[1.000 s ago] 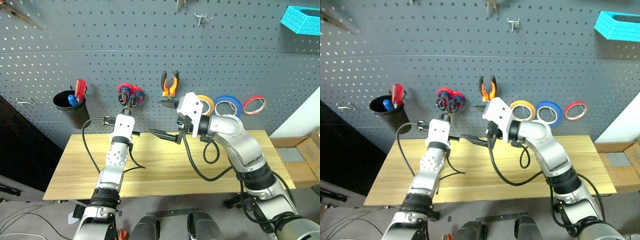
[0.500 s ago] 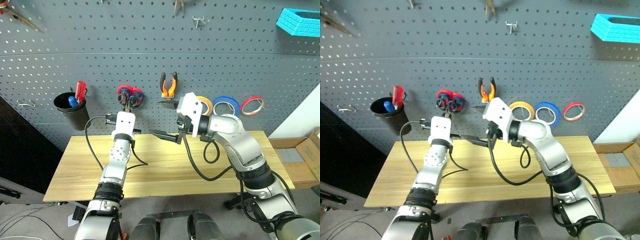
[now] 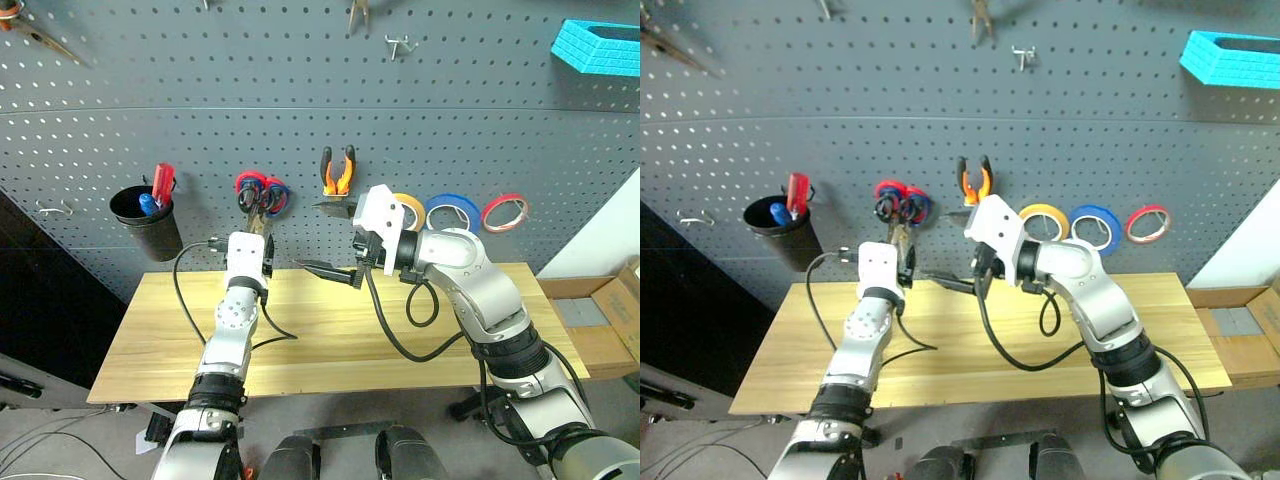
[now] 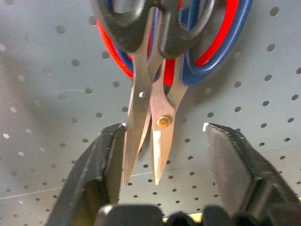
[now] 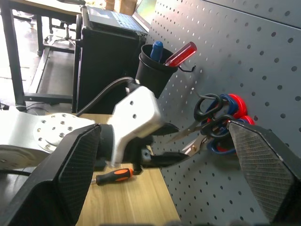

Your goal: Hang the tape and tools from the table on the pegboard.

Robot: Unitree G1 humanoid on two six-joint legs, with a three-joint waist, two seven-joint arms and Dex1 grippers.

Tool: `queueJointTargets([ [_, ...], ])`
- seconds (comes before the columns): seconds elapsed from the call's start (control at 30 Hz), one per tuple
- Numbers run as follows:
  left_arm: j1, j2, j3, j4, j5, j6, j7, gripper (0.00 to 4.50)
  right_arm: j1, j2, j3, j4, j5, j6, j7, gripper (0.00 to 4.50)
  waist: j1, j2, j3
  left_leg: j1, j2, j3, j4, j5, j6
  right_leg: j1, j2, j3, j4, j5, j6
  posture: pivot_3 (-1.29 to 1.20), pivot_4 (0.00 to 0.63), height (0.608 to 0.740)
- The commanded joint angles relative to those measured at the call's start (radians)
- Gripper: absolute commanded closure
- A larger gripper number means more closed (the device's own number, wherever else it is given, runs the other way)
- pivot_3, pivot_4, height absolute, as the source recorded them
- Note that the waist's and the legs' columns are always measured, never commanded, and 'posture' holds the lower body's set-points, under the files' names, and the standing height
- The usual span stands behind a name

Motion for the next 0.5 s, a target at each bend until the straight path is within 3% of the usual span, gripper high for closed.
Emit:
queueJointTargets([
  [0.03, 0.115, 0.03, 0.048, -0.153, -0.07, -0.03, -0.065, 1.79, 0.004, -0.011, -0.002, -0.058, 0.02, 0.013, 0.016, 0.0, -0.001, 0.001, 0.001, 0.0, 0.0, 0.0, 0.0, 0.0, 0.0, 0.0, 0.0, 0.0, 0.0, 0.0, 0.0, -0.01, 0.137, 0.74],
  [0.27, 0.348, 0.049, 0.093, -0.325, -0.138, 0.108, -0.117, 1.79, 0.077, -0.053, 0.037, -0.146, 0.055, 0.078, 0.071, 0.0, 0.005, 0.007, 0.017, 0.0, 0.001, -0.002, 0.0, -0.002, 0.001, 0.002, -0.003, -0.001, -0.002, -0.007, 0.003, 0.01, 0.193, 0.74],
  [0.5, 0.315, 0.053, 0.06, -0.254, -0.096, 0.395, -0.093, 1.79, 0.119, -0.054, 0.066, -0.179, 0.06, 0.127, 0.061, 0.0, 0.006, 0.006, 0.039, 0.0, 0.001, -0.004, 0.0, -0.002, 0.002, 0.003, -0.003, -0.003, -0.002, -0.01, 0.006, -0.01, 0.216, 0.74],
])
